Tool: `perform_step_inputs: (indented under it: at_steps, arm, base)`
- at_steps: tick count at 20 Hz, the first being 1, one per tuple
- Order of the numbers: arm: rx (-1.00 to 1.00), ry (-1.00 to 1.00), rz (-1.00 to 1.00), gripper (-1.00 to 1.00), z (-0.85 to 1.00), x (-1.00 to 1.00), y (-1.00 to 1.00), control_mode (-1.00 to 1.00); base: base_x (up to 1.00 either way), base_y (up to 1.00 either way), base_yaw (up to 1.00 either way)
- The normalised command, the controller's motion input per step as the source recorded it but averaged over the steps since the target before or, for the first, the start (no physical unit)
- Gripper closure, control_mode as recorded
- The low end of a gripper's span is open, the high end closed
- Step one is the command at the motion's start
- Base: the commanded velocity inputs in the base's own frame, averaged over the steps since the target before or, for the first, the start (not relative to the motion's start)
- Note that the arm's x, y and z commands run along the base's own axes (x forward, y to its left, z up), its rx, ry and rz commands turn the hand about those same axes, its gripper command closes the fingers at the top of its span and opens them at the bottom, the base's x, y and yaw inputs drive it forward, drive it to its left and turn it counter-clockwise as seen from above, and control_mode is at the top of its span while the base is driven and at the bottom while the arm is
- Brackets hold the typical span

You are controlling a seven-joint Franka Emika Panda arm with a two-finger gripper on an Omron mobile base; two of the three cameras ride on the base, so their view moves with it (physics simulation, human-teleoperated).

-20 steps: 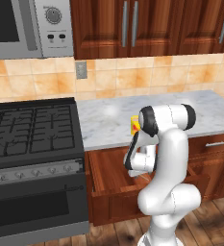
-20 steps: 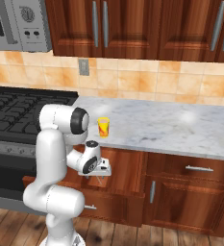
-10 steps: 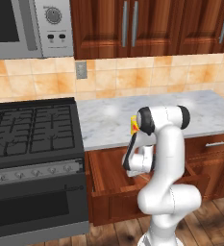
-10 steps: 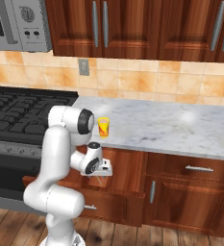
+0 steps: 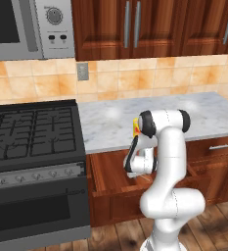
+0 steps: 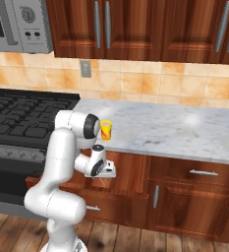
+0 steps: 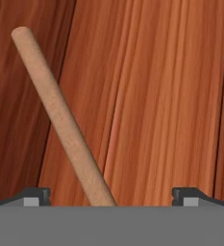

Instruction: Pick up the straw from the right drawer and put it inside the smoothie cup.

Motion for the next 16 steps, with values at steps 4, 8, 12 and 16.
perform_step_inputs:
  at_steps: [4, 8, 12, 16]
  arm:
    - [0.0, -0.01, 0.0, 1.0, -0.28, 0.02, 0.0, -1.0]
    - [0.0, 0.0, 0.0, 1.0, -0.04, 0.0, 0.0, -1.0]
    - [0.0, 0.0, 0.0, 1.0, -0.09, -0.13, 0.0, -1.0]
    - [0.0, 0.0, 0.01, 1.0, -0.03, -0.18, 0.0, -1.0]
  base:
    - [0.0, 0.0, 0.0]
    - [0.0, 0.0, 0.0]
    - [0.0, 0.0, 0.0]
    - [0.0, 0.0, 0.0]
